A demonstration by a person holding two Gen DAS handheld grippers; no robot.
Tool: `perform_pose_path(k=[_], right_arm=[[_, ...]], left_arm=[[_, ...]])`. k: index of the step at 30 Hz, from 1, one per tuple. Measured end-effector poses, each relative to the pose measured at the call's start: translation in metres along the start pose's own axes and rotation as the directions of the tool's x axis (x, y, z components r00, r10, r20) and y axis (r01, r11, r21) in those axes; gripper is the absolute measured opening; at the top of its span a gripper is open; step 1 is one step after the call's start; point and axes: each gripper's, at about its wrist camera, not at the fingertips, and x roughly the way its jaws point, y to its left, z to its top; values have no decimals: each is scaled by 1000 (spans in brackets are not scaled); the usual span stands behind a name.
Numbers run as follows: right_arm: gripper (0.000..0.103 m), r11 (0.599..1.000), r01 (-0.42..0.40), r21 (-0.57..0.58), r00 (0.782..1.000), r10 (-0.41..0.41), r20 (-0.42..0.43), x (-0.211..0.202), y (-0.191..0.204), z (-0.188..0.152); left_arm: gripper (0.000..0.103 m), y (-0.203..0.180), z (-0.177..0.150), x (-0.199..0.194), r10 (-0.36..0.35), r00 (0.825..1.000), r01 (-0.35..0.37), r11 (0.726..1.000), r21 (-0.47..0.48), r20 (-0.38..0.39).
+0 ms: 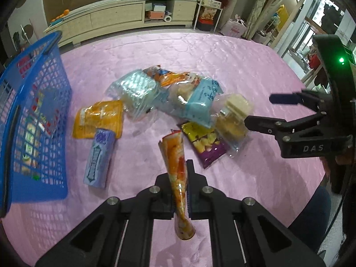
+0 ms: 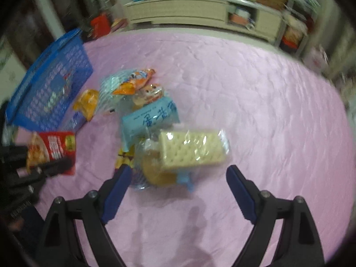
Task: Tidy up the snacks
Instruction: 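Grasp the orange stick snack with the left gripper and lift it, then grasp the clear cracker bag with the right gripper while the left gripper holds the stick snack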
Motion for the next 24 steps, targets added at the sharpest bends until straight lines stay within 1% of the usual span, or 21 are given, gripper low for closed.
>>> perform_pose_path(k=[3,6,8,10,12,15,17,20,23,24], right_arm=[[90,995,21,-93,999,-24,-30,7,-7,2],[90,981,33,-190,997,-45,-57,17,-13,1],[90,971,40,-234,997,-55,-60,23,-17,1],[90,970,23,-244,997,-39,-60,29,-22,4],[90,960,-36,-278,996,13,-85,38,-21,9],[90,929,-103,-356,993,74,-96,46,-20,17],[90,916,-161,-369,985,127,-115,51,-24,25],[90,876,-255,-410,965,201,-170,62,-27,38],[90,841,-319,-437,946,254,-201,72,-30,49],[90,831,-345,-435,936,273,-221,76,-29,53]], left_arm=[[6,-6,0,2,-4,1000,4,1000,18,-4],[6,-12,2,8,-6,1000,6,1000,22,-13],[6,-16,3,13,-5,1000,5,1000,25,-20],[6,-19,5,18,-3,1000,4,1000,28,-25],[6,-20,6,21,-1,1000,2,1000,28,-29],[6,-20,11,23,6,1000,-6,1000,28,-27],[6,-20,15,24,13,1000,-12,1000,26,-18],[6,-16,22,26,11,1000,-11,1000,15,-13],[6,-14,27,30,17,1000,-17,1000,10,-14],[6,-15,28,32,20,1000,-20,1000,8,-16]])
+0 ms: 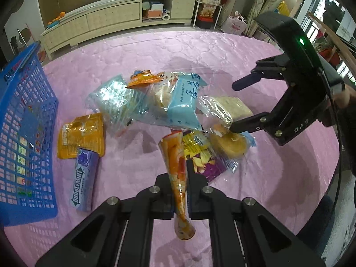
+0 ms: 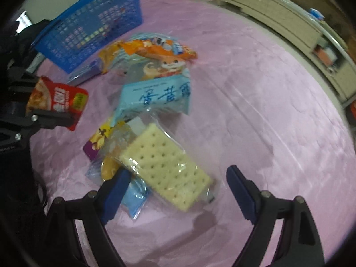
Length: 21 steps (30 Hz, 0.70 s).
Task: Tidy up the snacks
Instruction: 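Grasp the clear cracker bag with the right gripper while the left gripper holds the stick snack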
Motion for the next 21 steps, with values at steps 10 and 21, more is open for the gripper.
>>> perform_pose_path(k=[10,21], right_arm=[[85,992,-123,-14,992,122,-40,20,-16,21],[49,998,-53,36,997,51,52,6,18,2]], left_arm=[[6,-10,12,10,-10,1000,10,1000,-28,-10],[6,-31,9,-8,-8,1000,7,999,50,20]])
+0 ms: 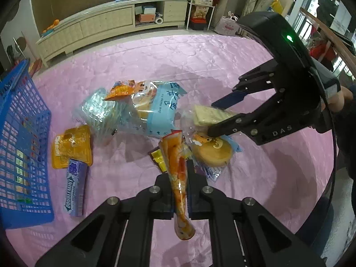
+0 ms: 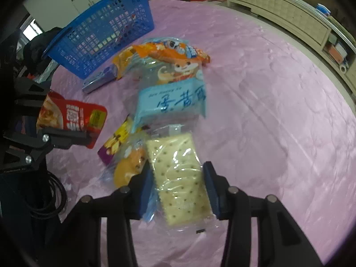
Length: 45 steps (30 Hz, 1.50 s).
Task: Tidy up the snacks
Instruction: 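Grasp the clear cracker bag with the right gripper while the left gripper holds the stick snack, then carry the cracker bag and orange stick snack over the blue basket with both grippers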
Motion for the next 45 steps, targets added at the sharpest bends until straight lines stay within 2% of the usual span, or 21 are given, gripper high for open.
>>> perform_pose_path(k=[8,13,23,33,39,45], right_arm=[[49,991,124,40,992,-125,14,-25,41,-6],[49,973,221,61,974,-223,36,-47,76,-4],[49,944,320,75,938,-327,118,-100,145,17],[49,927,341,154,891,-371,264,-147,203,54],[49,928,325,180,864,-369,341,-157,228,87],[49,929,299,220,843,-365,396,-157,238,121]], left_arm=[[6,2,-4,-27,11,999,-11,1000,-2,42],[6,9,-9,-54,12,996,-11,1000,-6,84],[6,34,-23,-117,-1,980,3,1000,-10,197],[6,88,-34,-181,24,955,-18,1000,-23,295],[6,127,-35,-211,41,946,-29,999,-42,321],[7,170,-21,-237,98,934,-86,995,-49,343]])
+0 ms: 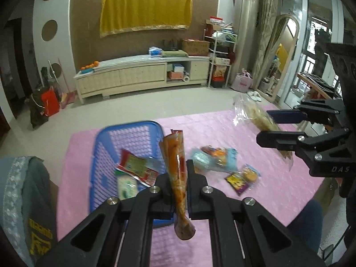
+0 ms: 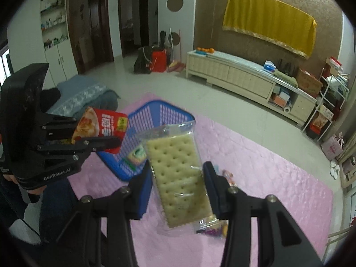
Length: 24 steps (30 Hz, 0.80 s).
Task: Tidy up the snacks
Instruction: 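Carry the cracker bag and orange stick snack over the blue basket with both grippers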
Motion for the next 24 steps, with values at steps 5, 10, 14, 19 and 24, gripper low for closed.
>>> perform_pose_path(k=[5,10,14,19,24], right_arm=[[49,999,-17,35,1000,17,15,19,8,24],[49,997,-52,50,999,52,-5,51,17,47],[49,995,-76,58,996,78,-39,84,24,55],[49,995,-99,32,990,102,-93,126,37,53],[49,991,-115,-69,983,103,-155,163,52,42]], left_arm=[[7,31,14,0,40,999,-40,999,-3,7],[7,53,19,5,55,998,-55,998,-17,8],[7,71,14,14,65,998,-65,997,-40,-3],[7,95,5,36,72,997,-75,994,-76,-40],[7,114,-6,55,78,994,-87,989,-120,-73]])
